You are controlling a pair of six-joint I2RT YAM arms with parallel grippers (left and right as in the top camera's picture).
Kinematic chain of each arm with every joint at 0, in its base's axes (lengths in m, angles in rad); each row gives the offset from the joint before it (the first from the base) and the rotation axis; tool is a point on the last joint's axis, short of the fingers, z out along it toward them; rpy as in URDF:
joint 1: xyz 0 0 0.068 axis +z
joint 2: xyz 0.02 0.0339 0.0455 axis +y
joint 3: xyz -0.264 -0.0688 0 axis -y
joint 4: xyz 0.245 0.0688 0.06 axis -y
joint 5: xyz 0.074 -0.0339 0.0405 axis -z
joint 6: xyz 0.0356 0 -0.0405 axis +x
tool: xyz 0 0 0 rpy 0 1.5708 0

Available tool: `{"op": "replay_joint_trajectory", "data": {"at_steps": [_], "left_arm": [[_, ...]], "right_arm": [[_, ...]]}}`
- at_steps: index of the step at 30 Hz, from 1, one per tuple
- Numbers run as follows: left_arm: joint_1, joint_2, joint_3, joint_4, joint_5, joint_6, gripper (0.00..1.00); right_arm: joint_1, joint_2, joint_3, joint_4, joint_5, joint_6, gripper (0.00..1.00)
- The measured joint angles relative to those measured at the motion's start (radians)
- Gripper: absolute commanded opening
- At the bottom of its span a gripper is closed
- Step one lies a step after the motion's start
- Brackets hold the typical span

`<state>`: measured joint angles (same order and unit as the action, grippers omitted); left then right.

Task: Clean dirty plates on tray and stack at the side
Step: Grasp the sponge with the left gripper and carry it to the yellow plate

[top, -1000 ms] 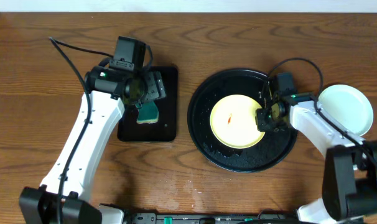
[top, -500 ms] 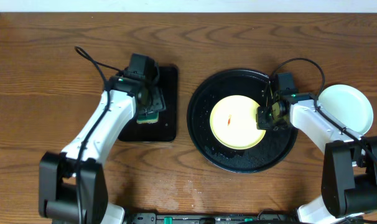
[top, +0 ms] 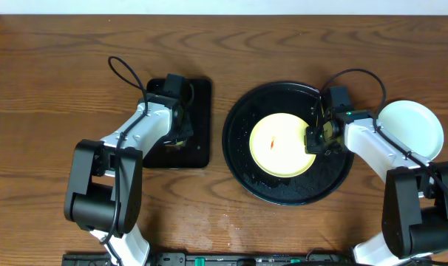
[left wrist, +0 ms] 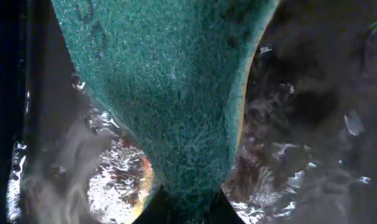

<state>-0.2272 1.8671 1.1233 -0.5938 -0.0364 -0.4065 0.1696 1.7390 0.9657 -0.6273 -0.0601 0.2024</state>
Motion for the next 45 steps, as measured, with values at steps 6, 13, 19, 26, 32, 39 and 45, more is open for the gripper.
{"op": "replay_joint_trajectory", "data": {"at_steps": [6, 13, 19, 26, 32, 39, 45], "left_arm": [[0.004, -0.022, 0.008, -0.04, 0.049, 0.006, 0.5], [-0.002, -0.143, 0.009, -0.072, 0.044, 0.029, 0.55], [-0.002, -0.145, 0.01, 0.006, -0.052, 0.038, 0.54], [-0.002, -0.041, 0.009, 0.056, -0.061, 0.035, 0.38], [0.002, -0.012, 0.009, 0.071, 0.002, 0.03, 0.08], [0.005, -0.011, 0.042, -0.021, 0.035, 0.03, 0.07], [-0.002, -0.011, 0.132, -0.187, 0.063, 0.03, 0.07]], "right_arm": [[0.0, 0.0, 0.0, 0.0, 0.0, 0.0, 0.01], [0.0, 0.0, 0.0, -0.003, 0.0, 0.0, 0.01], [0.0, 0.0, 0.0, -0.003, 0.0, 0.0, 0.01], [0.0, 0.0, 0.001, -0.006, 0.0, 0.0, 0.01], [0.0, 0.0, 0.002, -0.012, 0.0, 0.0, 0.01], [0.0, 0.0, 0.004, -0.019, 0.0, 0.002, 0.01], [0.0, 0.0, 0.004, -0.008, -0.003, -0.018, 0.01]]}}
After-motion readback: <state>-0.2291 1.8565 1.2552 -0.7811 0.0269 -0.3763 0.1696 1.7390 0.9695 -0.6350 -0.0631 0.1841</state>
